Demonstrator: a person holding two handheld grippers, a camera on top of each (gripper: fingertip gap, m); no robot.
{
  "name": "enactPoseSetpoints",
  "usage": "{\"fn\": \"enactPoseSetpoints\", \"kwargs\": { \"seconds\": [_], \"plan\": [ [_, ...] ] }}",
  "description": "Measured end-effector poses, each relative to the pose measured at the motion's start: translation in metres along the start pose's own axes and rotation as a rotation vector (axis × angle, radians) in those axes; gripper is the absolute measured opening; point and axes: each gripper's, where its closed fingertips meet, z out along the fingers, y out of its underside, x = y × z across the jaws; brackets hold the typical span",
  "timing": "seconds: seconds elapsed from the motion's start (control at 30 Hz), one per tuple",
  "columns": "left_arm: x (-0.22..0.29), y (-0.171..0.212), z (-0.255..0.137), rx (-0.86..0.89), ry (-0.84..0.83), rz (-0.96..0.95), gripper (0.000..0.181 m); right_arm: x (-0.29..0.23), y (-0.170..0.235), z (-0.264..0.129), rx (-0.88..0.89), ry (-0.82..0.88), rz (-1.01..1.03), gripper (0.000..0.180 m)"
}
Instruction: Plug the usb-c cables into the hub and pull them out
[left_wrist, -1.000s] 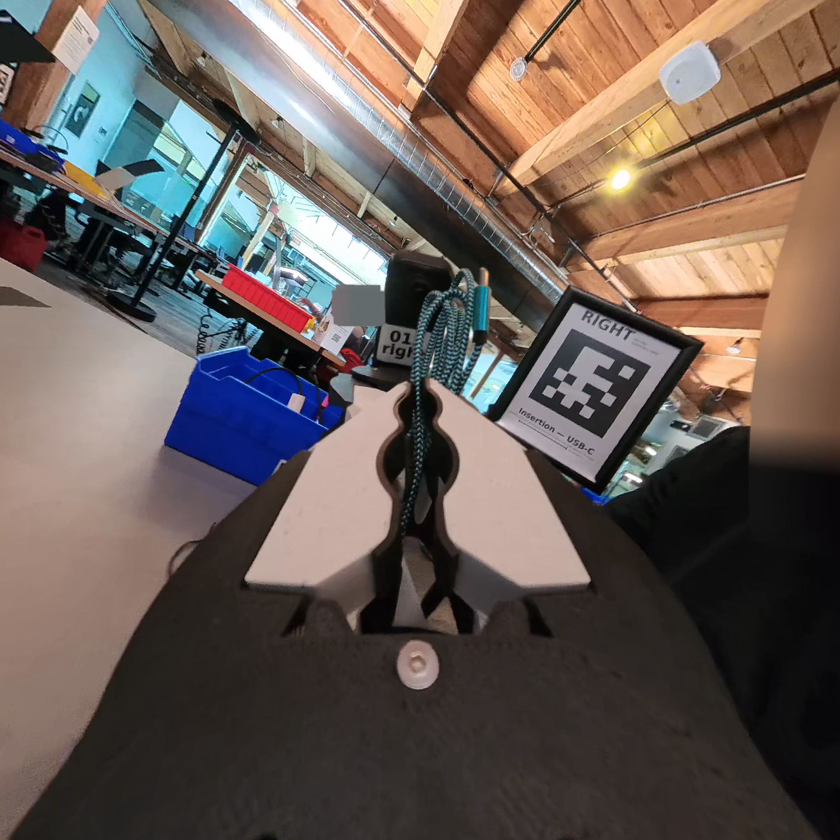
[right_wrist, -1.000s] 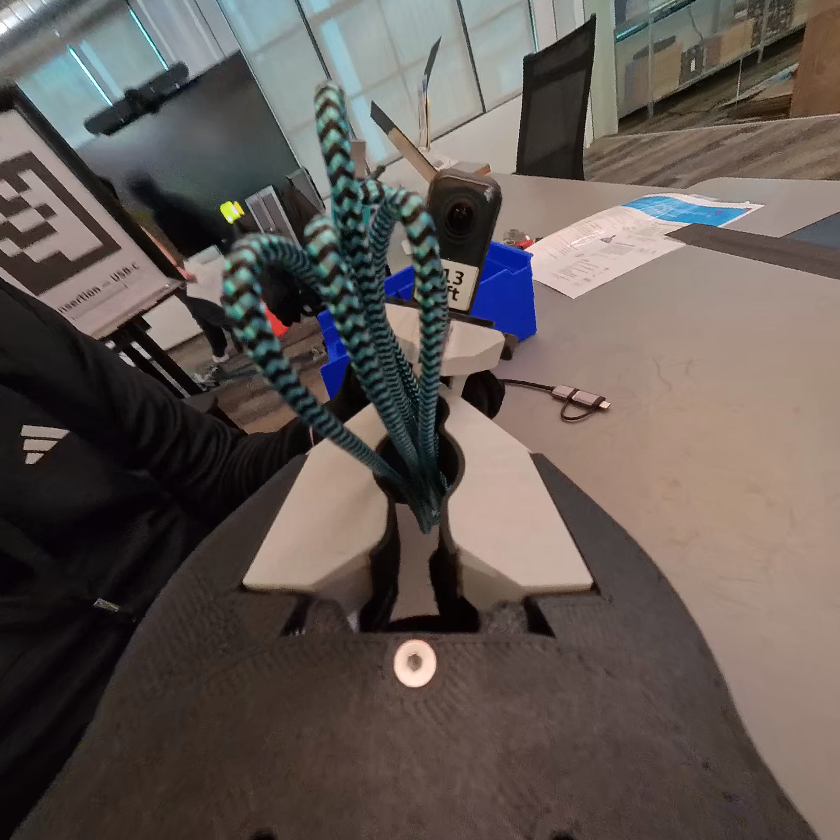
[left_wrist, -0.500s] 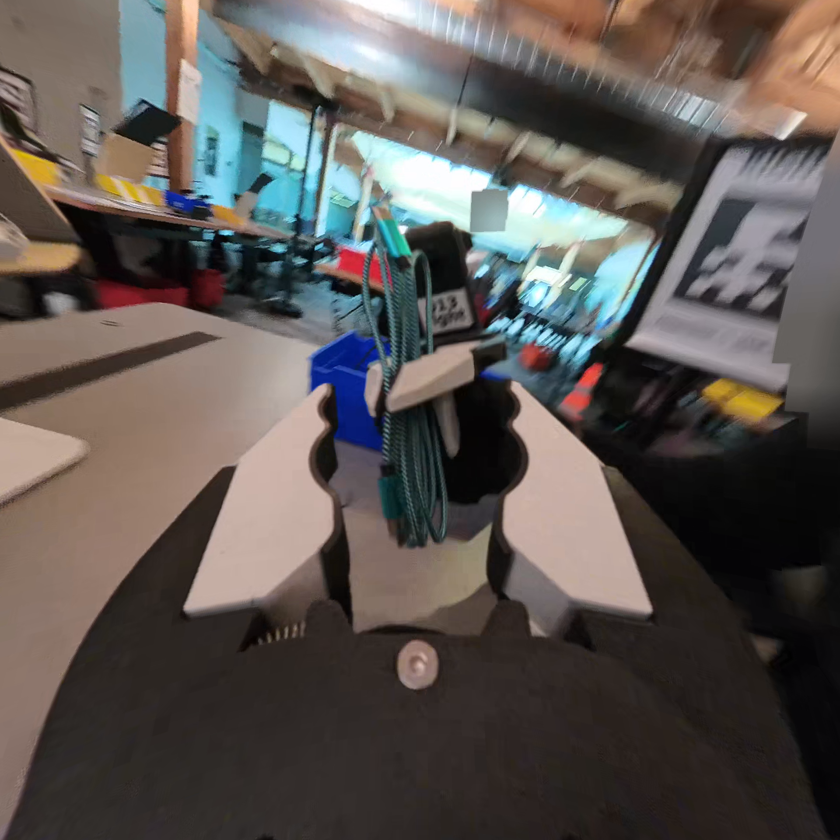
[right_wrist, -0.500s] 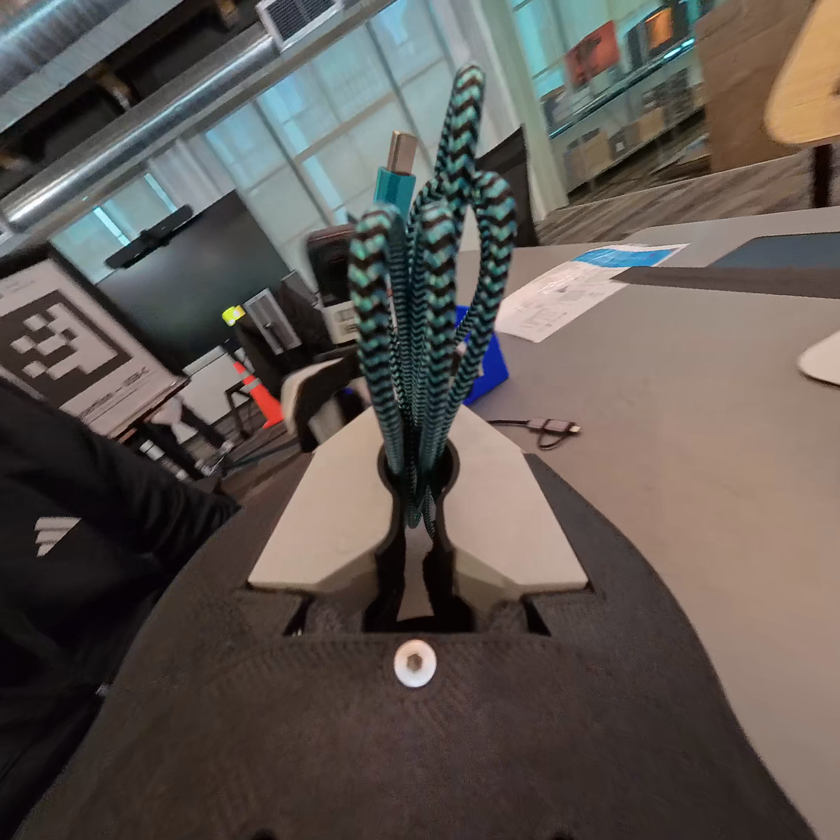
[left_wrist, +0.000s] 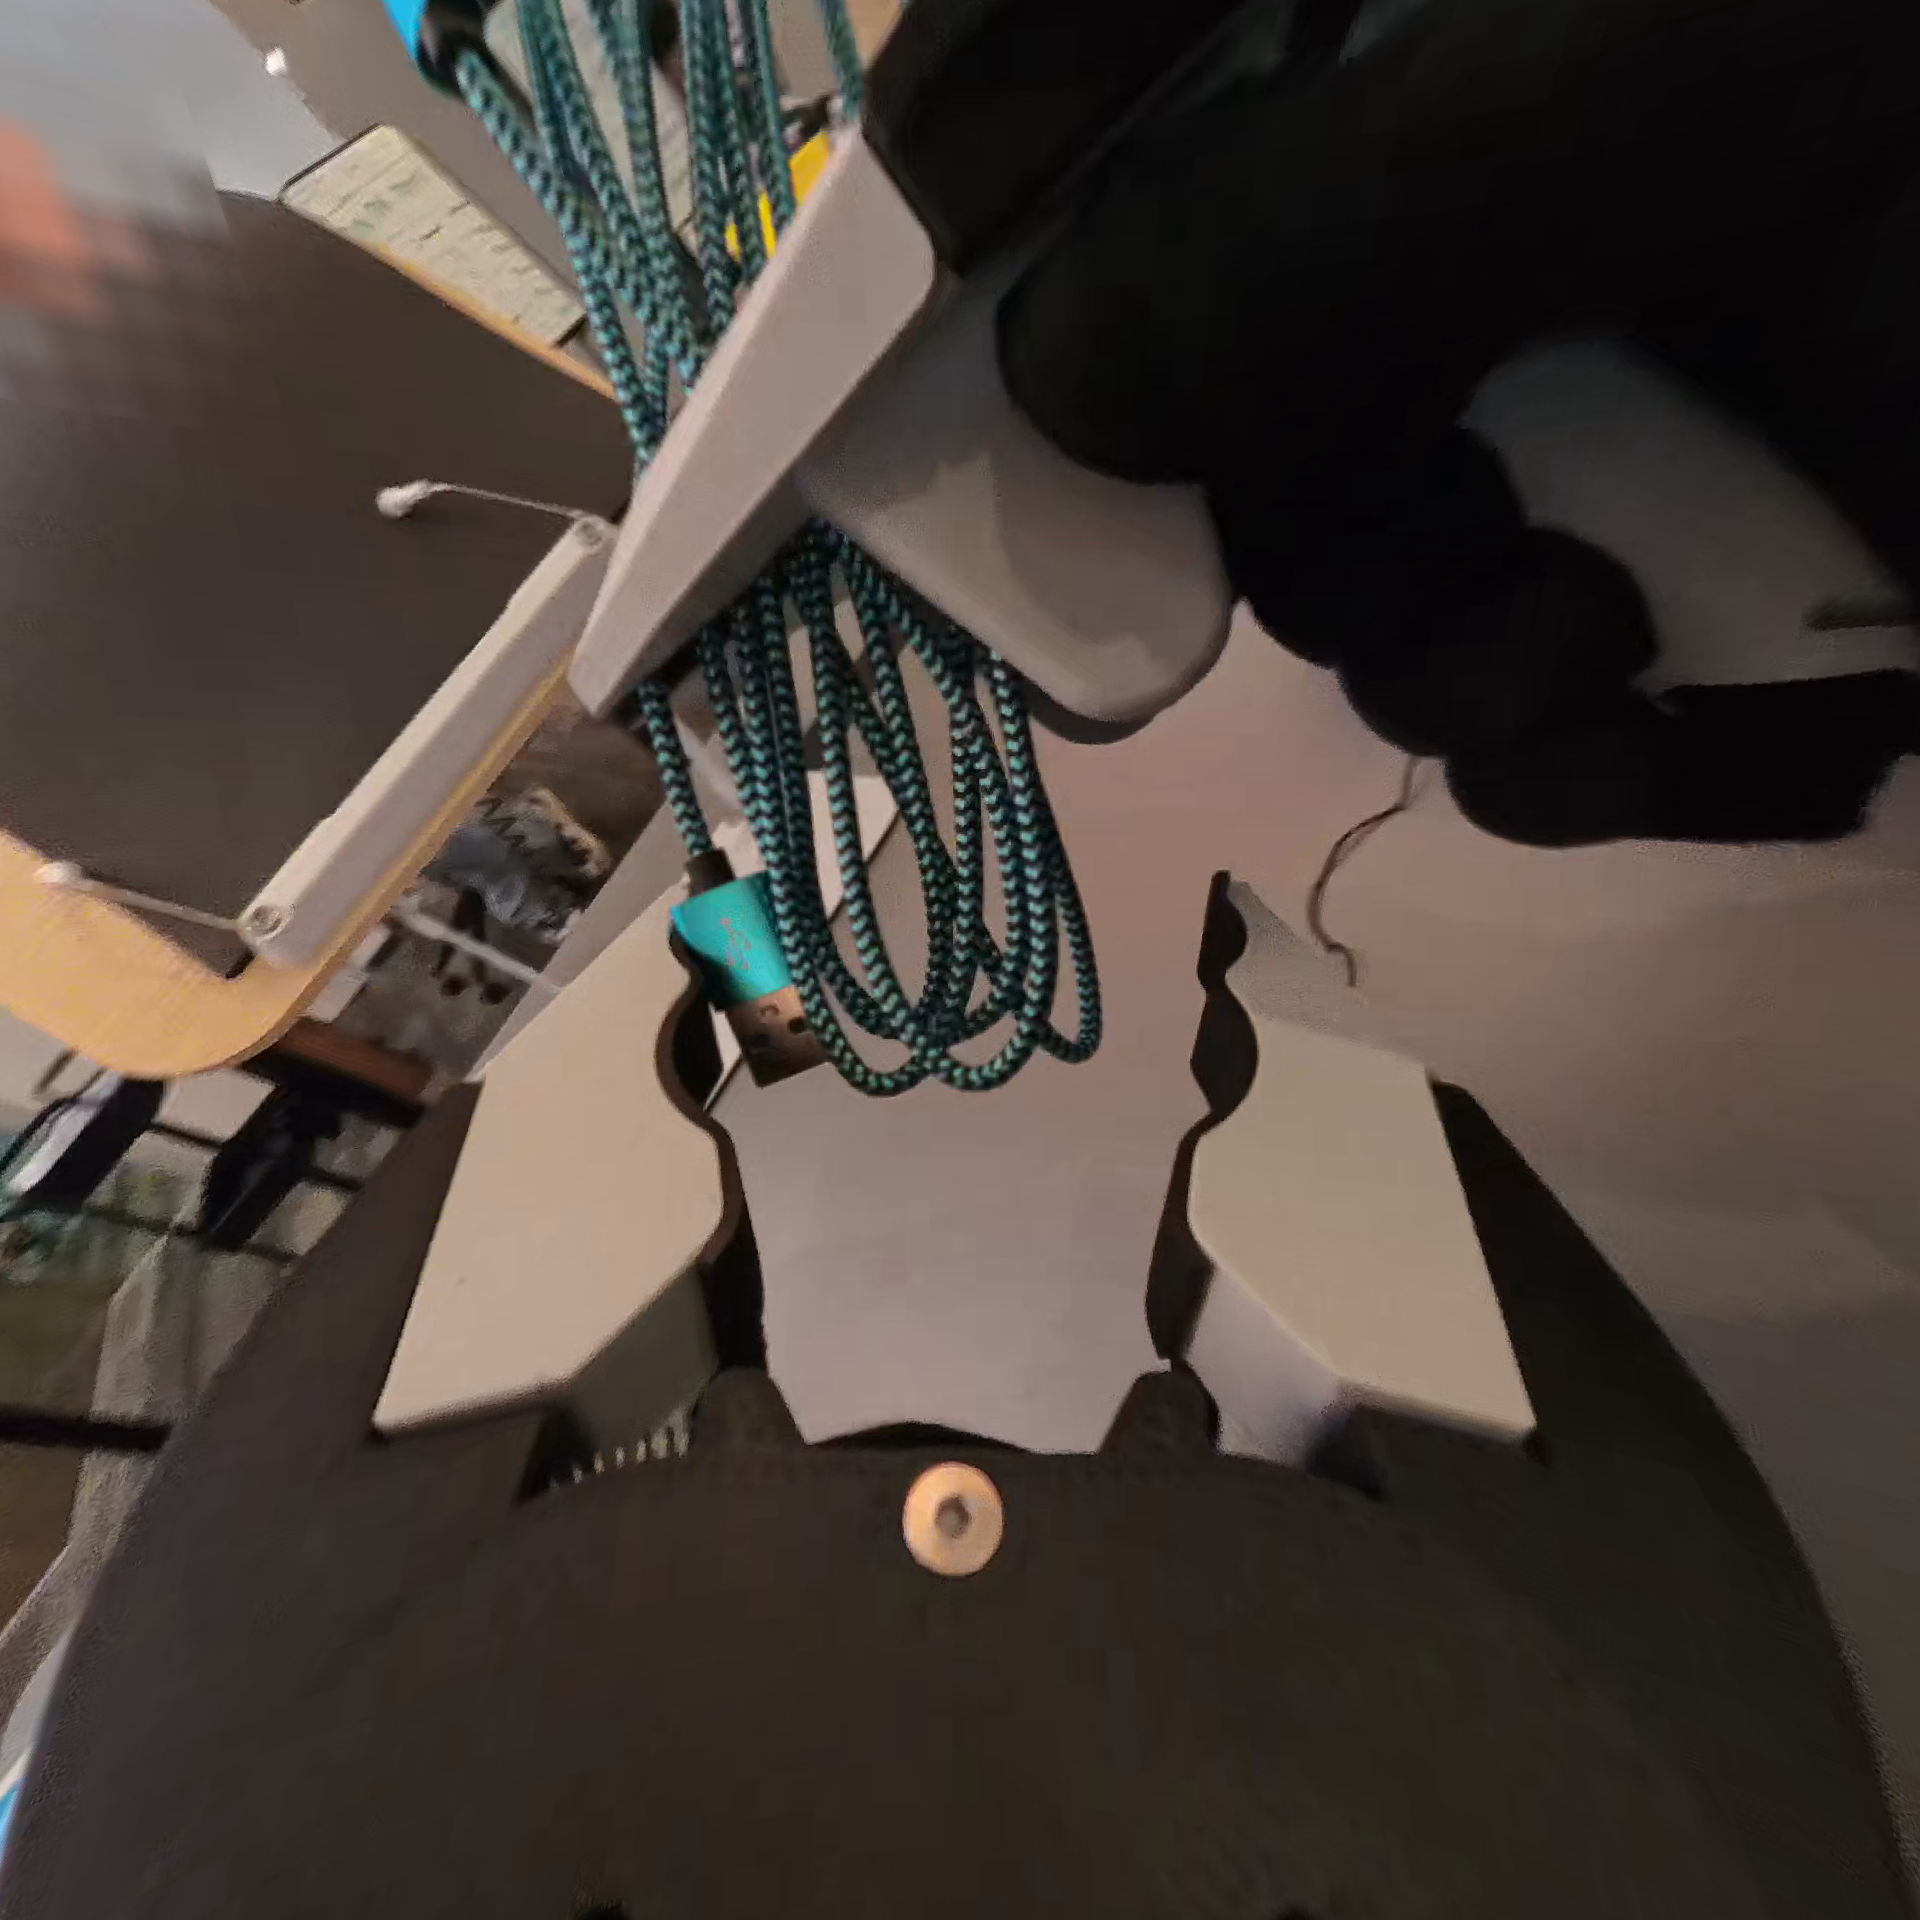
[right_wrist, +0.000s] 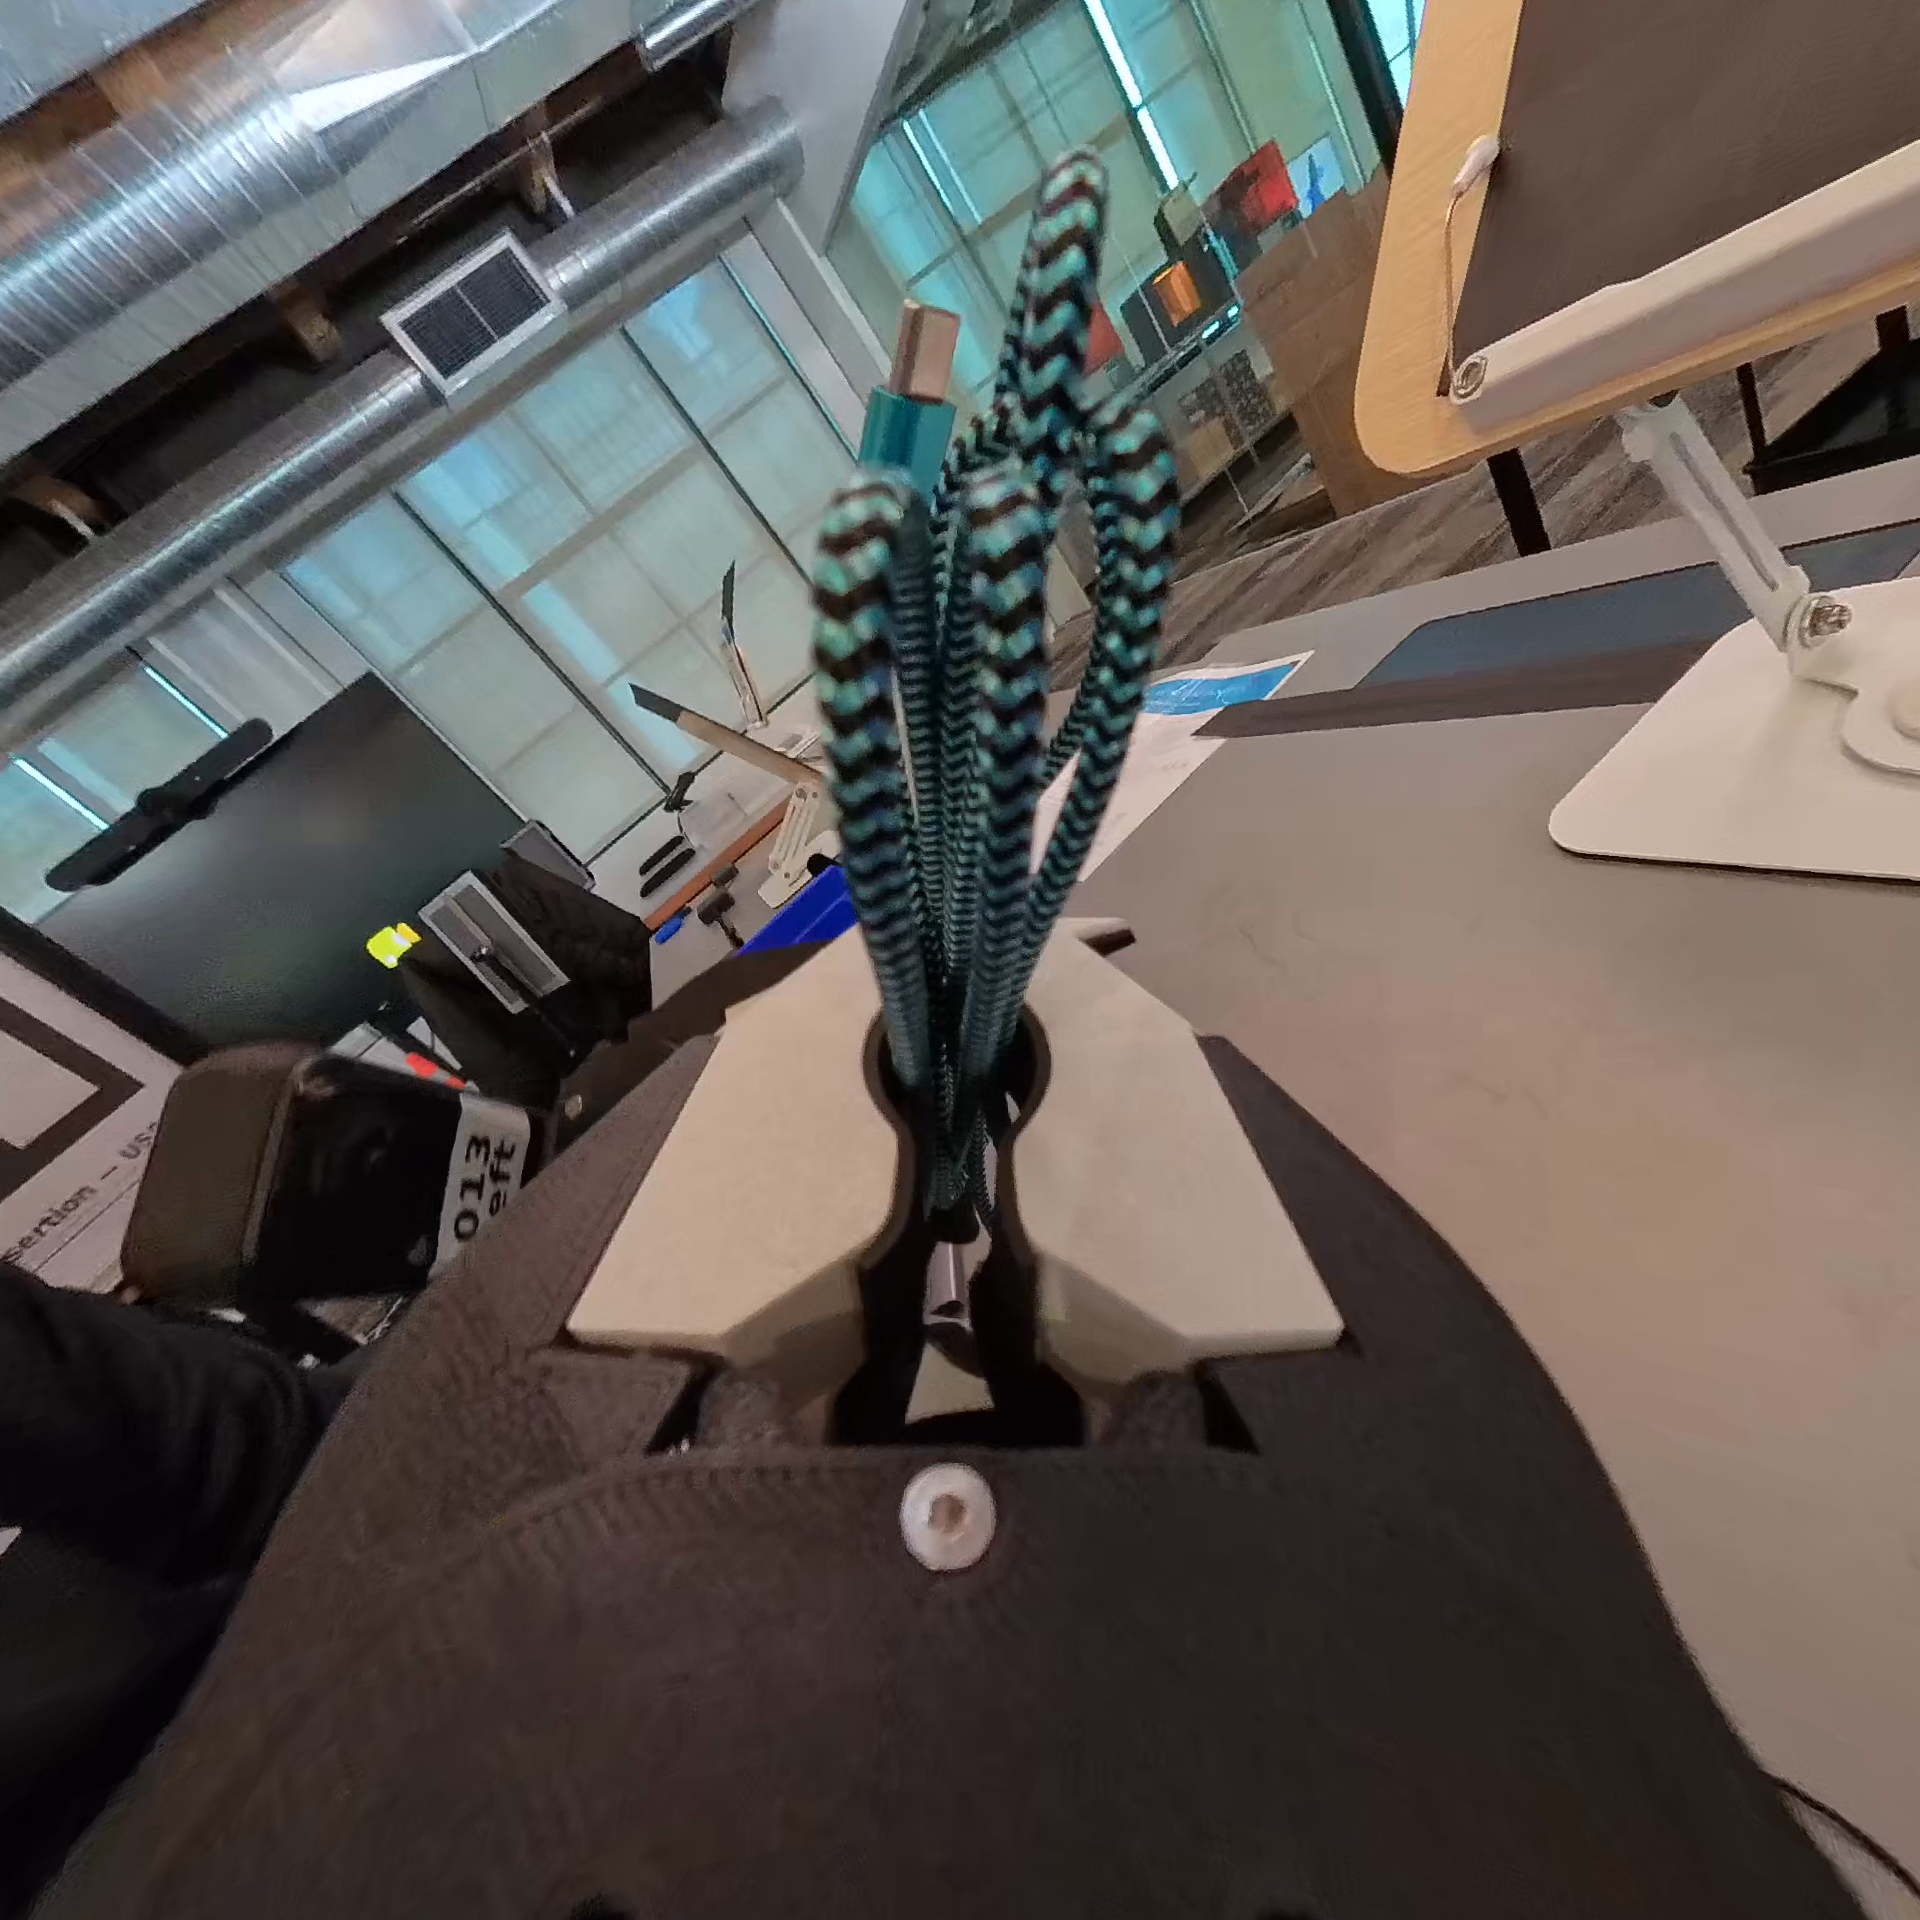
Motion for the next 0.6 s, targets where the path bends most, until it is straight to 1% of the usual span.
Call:
{"fn": "enactPoseSetpoints", "kwargs": {
  "seconds": [0.1, 0.17, 0.43, 0.53, 0.6],
  "plan": [
    [-0.012, -0.002, -0.001, 0.0, -0.106, -0.02, 0.083, -0.001, 0.001, 0.005, 0.012, 0.043, -0.032, 0.001],
    [-0.02, -0.001, -0.004, -0.002, -0.152, -0.046, 0.067, -0.003, 0.002, 0.008, 0.016, 0.066, -0.06, 0.001],
    [-0.029, 0.013, -0.006, -0.039, -0.172, -0.128, 0.032, -0.003, 0.012, 0.02, -0.028, 0.17, -0.211, 0.0],
    [-0.029, 0.014, -0.006, -0.028, -0.162, -0.148, 0.025, -0.003, 0.012, 0.022, -0.044, 0.198, -0.265, 0.001],
    [-0.026, 0.014, -0.006, -0.012, -0.126, -0.181, 0.021, -0.003, 0.013, 0.023, -0.058, 0.199, -0.289, 0.001]
  ]
}}
